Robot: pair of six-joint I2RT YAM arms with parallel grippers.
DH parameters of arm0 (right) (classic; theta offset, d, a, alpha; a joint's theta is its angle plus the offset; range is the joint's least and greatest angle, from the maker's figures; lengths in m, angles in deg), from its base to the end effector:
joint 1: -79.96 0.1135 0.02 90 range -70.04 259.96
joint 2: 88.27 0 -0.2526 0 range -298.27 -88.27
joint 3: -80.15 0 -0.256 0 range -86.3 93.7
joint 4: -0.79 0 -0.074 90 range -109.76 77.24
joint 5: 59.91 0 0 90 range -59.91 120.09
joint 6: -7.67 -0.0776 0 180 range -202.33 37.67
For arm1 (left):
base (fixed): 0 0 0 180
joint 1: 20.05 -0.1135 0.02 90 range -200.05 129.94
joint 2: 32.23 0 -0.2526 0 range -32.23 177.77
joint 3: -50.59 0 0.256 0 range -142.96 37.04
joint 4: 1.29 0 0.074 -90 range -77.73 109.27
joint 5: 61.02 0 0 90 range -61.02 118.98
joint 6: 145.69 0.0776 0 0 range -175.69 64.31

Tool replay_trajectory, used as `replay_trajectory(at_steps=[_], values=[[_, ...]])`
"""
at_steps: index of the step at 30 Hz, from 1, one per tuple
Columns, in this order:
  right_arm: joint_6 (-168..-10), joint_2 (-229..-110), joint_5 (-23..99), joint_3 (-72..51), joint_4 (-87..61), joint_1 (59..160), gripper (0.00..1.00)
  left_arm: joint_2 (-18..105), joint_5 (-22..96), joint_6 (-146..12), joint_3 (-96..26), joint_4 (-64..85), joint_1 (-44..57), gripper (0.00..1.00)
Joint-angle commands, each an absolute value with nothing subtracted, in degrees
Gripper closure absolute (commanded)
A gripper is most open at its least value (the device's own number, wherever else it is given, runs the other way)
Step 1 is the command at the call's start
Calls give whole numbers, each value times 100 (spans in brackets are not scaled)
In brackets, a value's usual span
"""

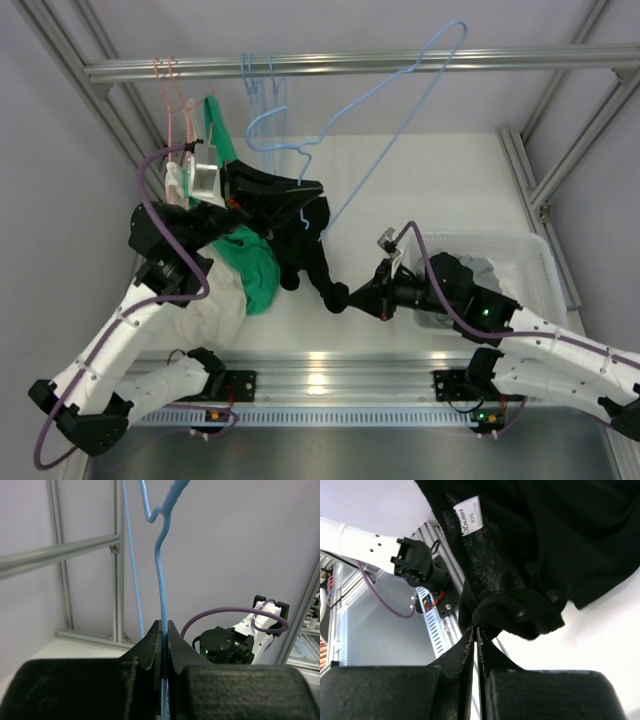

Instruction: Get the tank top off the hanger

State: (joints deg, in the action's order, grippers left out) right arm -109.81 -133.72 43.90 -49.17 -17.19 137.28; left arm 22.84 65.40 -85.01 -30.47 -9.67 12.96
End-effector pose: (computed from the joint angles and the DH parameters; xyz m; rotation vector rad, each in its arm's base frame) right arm 0.1158 0.2149 0.2839 -0.6904 1.8519 1.2358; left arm 0.1578 -0.1575 0.5098 0.6617 0.9888 -1.2745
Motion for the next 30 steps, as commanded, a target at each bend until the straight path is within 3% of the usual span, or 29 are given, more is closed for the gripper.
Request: replay_trajectory(at_steps=[1, 3, 8, 12, 17, 23, 28, 30], values=[[-11062, -13449, 4659, -4973, -1437, 13788, 100, 2270, 6404, -7257, -3154, -1680, 1712, 100], [-11124, -13555, 4829, -4921, -1172, 13841, 100, 2366, 6135, -7387, -2889, -2591, 1756, 100], [-10887, -13477, 3425, -4534, -2312, 13867, 100, 2709, 5508, -6880, -3337, -1815, 2037, 100], [-10790, -13309, 3476, -4604, -2331, 13876, 100, 2762, 5544, -6754, -2871, -2516, 2116, 100], [-10896, -13274, 2406, -4631, -2681, 13867, 100, 2877, 4422, -6712, -3565, -316, 2388, 100], [-10966, -13492, 1314, -4649, -3113, 13841, 100, 1702, 3253, -6913, -2502, 906, 2899, 100], [-10870, -14204, 1699, -4552, -2850, 13832, 100, 1242, 3065, -7203, -2282, 2455, 2899, 100], [-10887, -14258, 1709, -4560, -2806, 13832, 70, 1120, 3091, -7299, -2246, 2807, 2908, 100]])
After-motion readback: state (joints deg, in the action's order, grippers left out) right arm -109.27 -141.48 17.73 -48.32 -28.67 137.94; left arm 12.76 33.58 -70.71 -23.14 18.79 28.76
